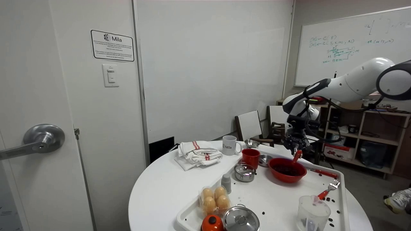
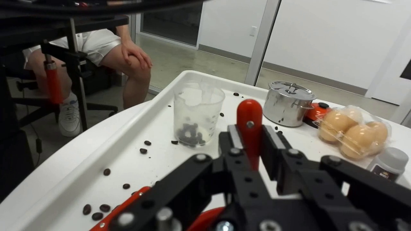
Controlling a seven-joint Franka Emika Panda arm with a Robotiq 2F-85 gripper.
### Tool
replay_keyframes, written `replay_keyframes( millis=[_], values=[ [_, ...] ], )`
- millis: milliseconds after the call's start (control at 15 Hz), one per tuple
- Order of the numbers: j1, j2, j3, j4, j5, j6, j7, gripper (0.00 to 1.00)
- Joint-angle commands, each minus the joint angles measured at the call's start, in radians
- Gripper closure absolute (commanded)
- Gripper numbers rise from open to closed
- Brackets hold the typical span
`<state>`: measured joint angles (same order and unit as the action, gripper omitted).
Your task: Pick the spoon and mix the contents of the bowl
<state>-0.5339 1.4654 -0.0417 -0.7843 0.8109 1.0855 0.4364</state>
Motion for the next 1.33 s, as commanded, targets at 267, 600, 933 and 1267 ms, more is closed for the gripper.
replay_keyframes(
  millis=[267,600,933,1267],
  values=[
    [0.091,0.0,0.014,0.06,-0.049,0.01,-0.014,0.93],
    [0.127,-0.001,0.033,0.039,-0.1,-0.024,-0.067,0.93],
    [0.116,0.003,0.034,-0.014,-0.163,-0.118,-0.175,0.93],
    [0.05,0.005,0.017,-0.049,-0.123,-0.076,-0.157,0.93]
  ],
)
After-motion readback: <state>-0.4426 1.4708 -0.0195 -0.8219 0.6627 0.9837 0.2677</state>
